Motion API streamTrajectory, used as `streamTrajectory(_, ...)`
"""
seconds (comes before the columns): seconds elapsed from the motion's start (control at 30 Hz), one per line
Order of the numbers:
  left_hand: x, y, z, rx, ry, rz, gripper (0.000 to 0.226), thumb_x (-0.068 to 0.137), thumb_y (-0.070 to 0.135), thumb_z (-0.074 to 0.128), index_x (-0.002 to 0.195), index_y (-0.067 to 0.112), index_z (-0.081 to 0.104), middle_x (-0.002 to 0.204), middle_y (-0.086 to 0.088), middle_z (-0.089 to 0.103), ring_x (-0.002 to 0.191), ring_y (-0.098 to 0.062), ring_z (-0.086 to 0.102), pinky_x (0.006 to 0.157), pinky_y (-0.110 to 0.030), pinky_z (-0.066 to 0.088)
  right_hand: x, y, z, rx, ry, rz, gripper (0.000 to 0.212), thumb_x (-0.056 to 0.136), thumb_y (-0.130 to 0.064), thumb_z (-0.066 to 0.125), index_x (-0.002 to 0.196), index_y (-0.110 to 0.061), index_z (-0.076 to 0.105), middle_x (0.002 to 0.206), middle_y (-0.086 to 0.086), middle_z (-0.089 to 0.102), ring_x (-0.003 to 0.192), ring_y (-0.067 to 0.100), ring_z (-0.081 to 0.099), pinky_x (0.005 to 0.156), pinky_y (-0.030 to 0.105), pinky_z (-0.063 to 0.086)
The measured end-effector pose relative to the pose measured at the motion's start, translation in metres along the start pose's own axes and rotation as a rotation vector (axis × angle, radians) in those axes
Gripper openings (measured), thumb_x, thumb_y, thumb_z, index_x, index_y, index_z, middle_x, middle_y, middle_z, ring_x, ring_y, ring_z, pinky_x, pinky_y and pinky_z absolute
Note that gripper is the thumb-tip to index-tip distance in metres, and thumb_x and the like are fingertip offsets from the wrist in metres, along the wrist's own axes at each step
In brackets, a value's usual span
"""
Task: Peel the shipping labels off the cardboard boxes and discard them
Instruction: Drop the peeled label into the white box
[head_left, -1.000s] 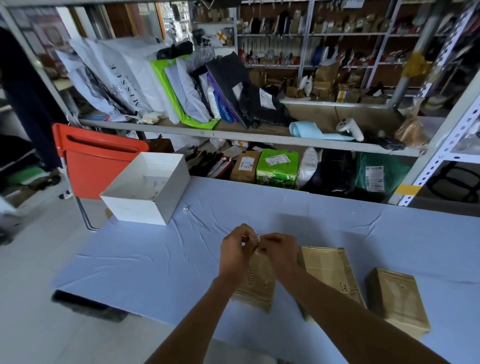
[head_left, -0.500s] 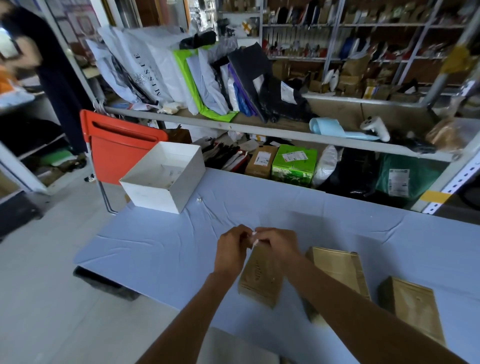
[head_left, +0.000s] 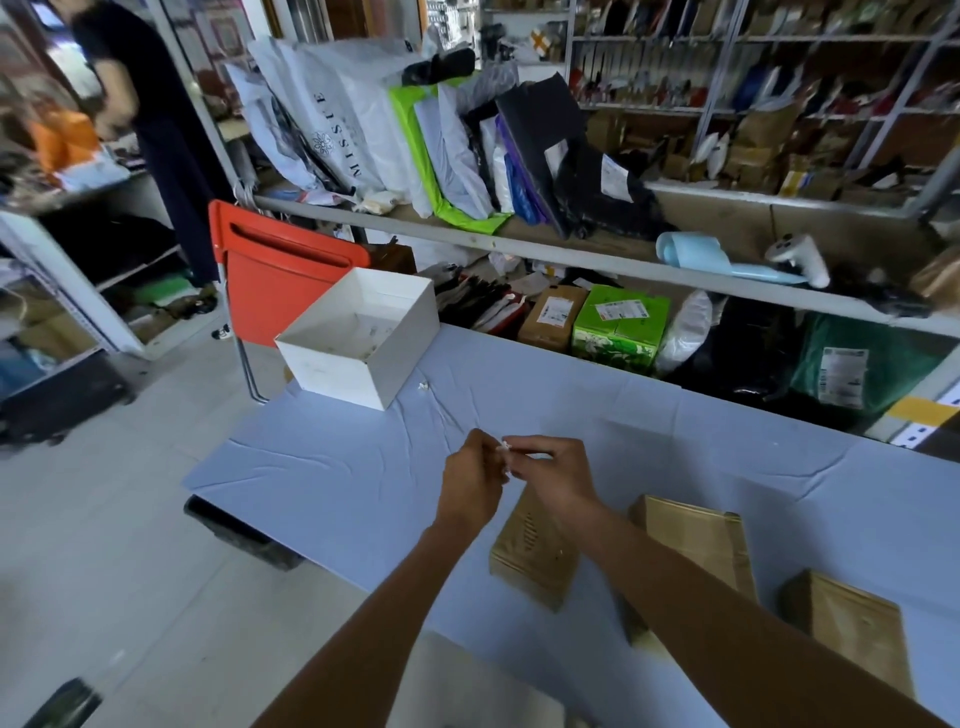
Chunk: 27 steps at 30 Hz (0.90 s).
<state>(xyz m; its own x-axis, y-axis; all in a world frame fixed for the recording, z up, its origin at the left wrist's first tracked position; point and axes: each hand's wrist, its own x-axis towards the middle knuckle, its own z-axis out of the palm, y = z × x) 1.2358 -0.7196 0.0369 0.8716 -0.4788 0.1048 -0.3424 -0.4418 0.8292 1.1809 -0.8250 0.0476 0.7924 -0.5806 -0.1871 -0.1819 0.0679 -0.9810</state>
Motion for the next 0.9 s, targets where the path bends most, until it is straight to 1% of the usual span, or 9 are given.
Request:
streamTrajectory(0.1,0.002,0.002,-0.012,-0.227,0.041,-0.137,0.014,0.091,0.003,0.053,0.099,0.009,0.044,0.067,-0.005,0.063,0.055,-0.014,0.061,0.054,-0.02,0.052,0.004,-0.002,0.006,-0.032,-0.084,-0.05,0.029,0.075,-0.011,0.079,0.103,-0.008,0.074,0.093,0.004,0.075,0.086,0.014,0.071,0.085,0.026,0.056)
streamTrajectory(0.2,0.01,-0.006,-0.026,-0.353,0.065,-0.209,0.005,0.088,0.003,0.059,0.085,0.005,0.057,0.064,-0.009,0.064,0.051,-0.014,0.062,0.053,-0.022,0.053,0.01,-0.008,0.016,-0.078,-0.136,-0.112,0.031,0.073,-0.011,0.081,0.102,-0.004,0.074,0.095,0.008,0.074,0.089,0.017,0.071,0.087,0.03,0.056)
streamTrajectory(0.3,0.017,-0.013,-0.042,-0.443,0.057,-0.24,0.009,0.083,-0.006,0.06,0.078,0.001,0.064,0.063,-0.014,0.066,0.054,-0.02,0.065,0.056,-0.029,0.057,0.017,-0.014,0.033,-0.152,-0.104,-0.188,0.024,0.071,-0.007,0.081,0.094,-0.002,0.075,0.083,0.011,0.074,0.077,0.021,0.072,0.077,0.032,0.058)
streamTrajectory(0.37,0.026,-0.017,-0.053,-0.494,0.043,-0.289,0.012,0.078,-0.01,0.06,0.075,-0.001,0.068,0.062,-0.017,0.067,0.056,-0.023,0.066,0.057,-0.029,0.057,0.02,-0.018,0.049,-0.184,-0.039,-0.228,0.02,0.073,-0.006,0.079,0.091,0.001,0.075,0.076,0.013,0.073,0.07,0.023,0.071,0.07,0.031,0.059)
streamTrajectory(0.47,0.041,-0.025,-0.072,-0.588,0.018,-0.353,0.02,0.075,-0.014,0.059,0.071,0.001,0.071,0.062,-0.016,0.068,0.06,-0.026,0.069,0.06,-0.027,0.056,0.022,-0.028,0.074,-0.264,-0.007,-0.307,0.011,0.077,-0.005,0.075,0.085,0.003,0.075,0.073,0.013,0.072,0.063,0.017,0.068,0.061,0.018,0.055)
streamTrajectory(0.6,0.058,-0.037,-0.096,-0.651,-0.02,-0.363,0.021,0.081,-0.009,0.06,0.071,0.005,0.072,0.063,-0.01,0.07,0.063,-0.022,0.07,0.067,-0.028,0.059,0.038,-0.039,0.108,-0.345,0.071,-0.321,0.003,0.077,-0.001,0.073,0.077,0.001,0.075,0.071,0.01,0.072,0.061,0.012,0.066,0.057,0.012,0.052)
streamTrajectory(0.7,0.07,-0.045,-0.114,-0.659,-0.04,-0.335,0.02,0.083,-0.004,0.061,0.073,0.008,0.073,0.069,-0.01,0.071,0.071,-0.023,0.07,0.076,-0.03,0.058,0.051,-0.045,0.132,-0.376,0.148,-0.295,0.008,0.077,0.002,0.071,0.073,-0.004,0.075,0.068,0.002,0.07,0.061,0.009,0.065,0.058,0.014,0.052)
streamTrajectory(0.83,0.086,-0.057,-0.14,-0.637,-0.048,-0.216,0.015,0.088,0.007,0.063,0.077,0.011,0.072,0.066,0.003,0.072,0.067,-0.014,0.071,0.068,-0.021,0.057,0.067,-0.055,0.163,-0.311,0.205,-0.206,0.009,0.078,0.003,0.069,0.075,-0.005,0.073,0.071,0.003,0.07,0.067,0.013,0.066,0.062,0.02,0.053)
streamTrajectory(0.9,0.094,-0.061,-0.148,-0.64,-0.051,-0.197,0.008,0.087,0.008,0.065,0.084,0.005,0.072,0.068,0.001,0.072,0.065,-0.013,0.071,0.066,-0.02,0.057,0.073,-0.06,0.175,-0.236,0.233,-0.146,0.012,0.078,0.005,0.067,0.076,-0.004,0.074,0.073,0.006,0.07,0.068,0.016,0.067,0.061,0.021,0.055)
